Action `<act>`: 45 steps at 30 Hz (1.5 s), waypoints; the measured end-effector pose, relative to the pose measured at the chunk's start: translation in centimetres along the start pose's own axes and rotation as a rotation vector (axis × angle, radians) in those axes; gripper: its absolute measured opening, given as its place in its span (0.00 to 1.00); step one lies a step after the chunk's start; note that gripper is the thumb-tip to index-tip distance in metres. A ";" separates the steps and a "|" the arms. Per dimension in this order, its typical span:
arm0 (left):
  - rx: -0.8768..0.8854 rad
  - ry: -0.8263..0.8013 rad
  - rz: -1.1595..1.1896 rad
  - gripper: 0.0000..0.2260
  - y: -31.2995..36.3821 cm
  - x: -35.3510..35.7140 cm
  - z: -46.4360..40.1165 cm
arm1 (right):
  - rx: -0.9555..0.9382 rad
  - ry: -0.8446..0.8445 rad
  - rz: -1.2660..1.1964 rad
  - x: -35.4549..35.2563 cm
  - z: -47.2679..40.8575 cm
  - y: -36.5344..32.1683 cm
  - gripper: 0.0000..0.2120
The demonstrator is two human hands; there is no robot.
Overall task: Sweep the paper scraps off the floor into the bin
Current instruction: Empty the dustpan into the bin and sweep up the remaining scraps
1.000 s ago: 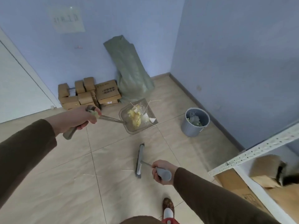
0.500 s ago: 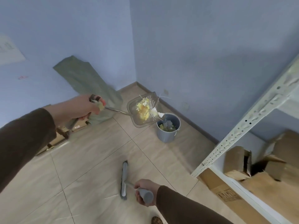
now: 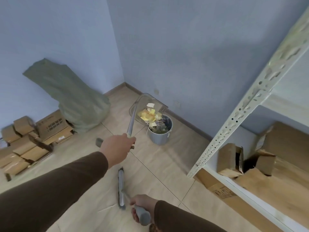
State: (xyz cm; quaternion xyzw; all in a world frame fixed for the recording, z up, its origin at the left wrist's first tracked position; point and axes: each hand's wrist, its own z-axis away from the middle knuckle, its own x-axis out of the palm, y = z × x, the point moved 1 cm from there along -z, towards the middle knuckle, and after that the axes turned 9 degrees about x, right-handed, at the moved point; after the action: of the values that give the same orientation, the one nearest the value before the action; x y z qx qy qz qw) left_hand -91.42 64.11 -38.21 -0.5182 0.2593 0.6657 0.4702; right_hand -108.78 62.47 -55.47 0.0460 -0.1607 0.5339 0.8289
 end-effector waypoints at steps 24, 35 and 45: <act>-0.111 0.152 0.119 0.15 -2.5 0.8 1.5 | 0.045 0.006 0.188 -1.1 2.7 -0.3 0.05; -0.627 0.447 0.994 0.10 -12.0 -1.6 7.9 | 0.058 -0.029 0.196 -2.5 4.6 -1.6 0.07; -1.066 0.290 1.205 0.07 -15.2 9.6 26.6 | 0.046 0.085 0.386 3.2 3.4 -5.5 0.10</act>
State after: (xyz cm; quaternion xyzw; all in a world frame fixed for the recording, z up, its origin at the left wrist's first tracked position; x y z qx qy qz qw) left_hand -89.93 96.10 -36.25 -0.5249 0.2002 0.7645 -0.3162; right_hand -103.37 62.10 -50.74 0.0109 -0.1190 0.6880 0.7158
